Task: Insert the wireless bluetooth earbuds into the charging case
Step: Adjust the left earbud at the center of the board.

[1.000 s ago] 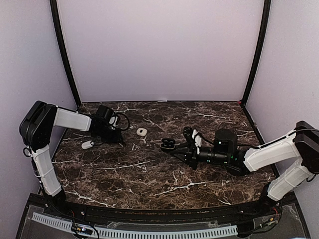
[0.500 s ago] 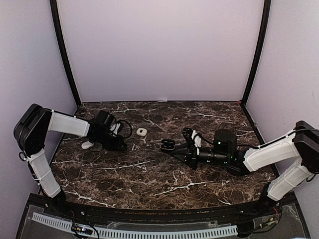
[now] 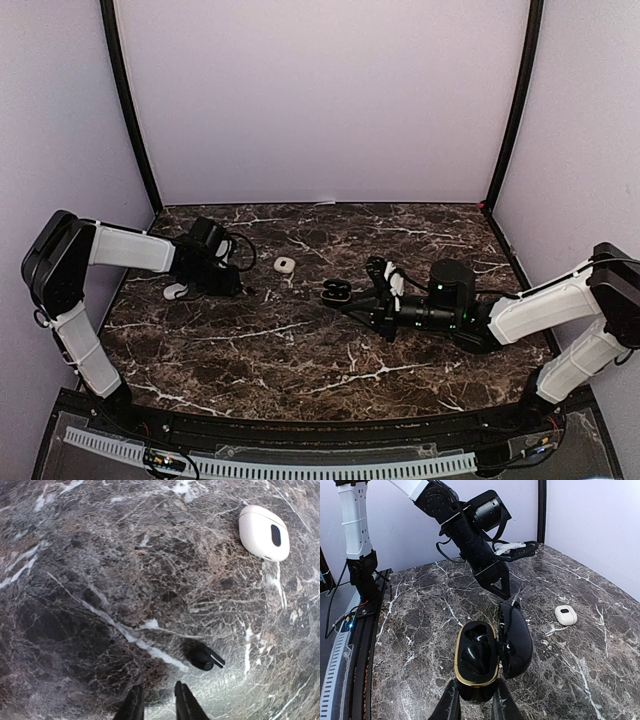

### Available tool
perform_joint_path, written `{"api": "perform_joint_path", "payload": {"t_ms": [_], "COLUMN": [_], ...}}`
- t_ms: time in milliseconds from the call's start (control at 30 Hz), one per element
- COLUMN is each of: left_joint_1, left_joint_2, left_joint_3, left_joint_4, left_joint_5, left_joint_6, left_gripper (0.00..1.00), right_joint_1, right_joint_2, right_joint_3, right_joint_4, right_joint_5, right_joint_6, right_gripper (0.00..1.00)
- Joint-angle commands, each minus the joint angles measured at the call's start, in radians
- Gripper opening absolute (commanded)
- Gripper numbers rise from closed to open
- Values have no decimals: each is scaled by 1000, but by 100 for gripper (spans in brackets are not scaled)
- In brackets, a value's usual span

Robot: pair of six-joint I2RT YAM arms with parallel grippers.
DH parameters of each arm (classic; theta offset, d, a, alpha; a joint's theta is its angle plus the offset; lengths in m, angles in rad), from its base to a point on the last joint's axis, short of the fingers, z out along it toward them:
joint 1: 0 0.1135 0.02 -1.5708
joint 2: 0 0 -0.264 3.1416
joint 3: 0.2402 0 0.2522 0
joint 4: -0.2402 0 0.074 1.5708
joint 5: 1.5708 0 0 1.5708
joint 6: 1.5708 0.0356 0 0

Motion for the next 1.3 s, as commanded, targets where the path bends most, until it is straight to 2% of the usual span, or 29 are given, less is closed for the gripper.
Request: {"api": "perform_joint_path", "payload": {"t_ms": [0,133,300,433,767,1100,1200,1267], "left_joint_1": [3,7,8,8,5,-16,-15,-15], "left_joint_2": [-11,77,132,146,60,-20,-41,-70], "left_joint_3": [45,106,140,143,48,-43,-57,-77], "left_joint_4": [11,17,39,-3,-70,-30,-3,24], "left_joint_5": [-23,-41,57,90,115,139,138,147], "left_joint_6": [49,69,107,143,102,51,35,17], "left_gripper": [34,36,35,31,28,28,33,39], "right_joint_1": [-3,-3,-3,-3,-3,-3,-3,-3], "right_joint_2": [7,8,13,17,23,30,28,29], "right_joint_3": [16,19,21,24,31,38,36,38], "right_joint_4": [19,18,13,11,2,-2,-3,-5], "right_joint_5": [-9,-14,-15,-18,-22,-30,-31,-34], "right_joint_6": [-6,-5,-8,-7,-9,-7,-8,-8], "right_gripper": [0,0,0,0,0,0,0,0]}}
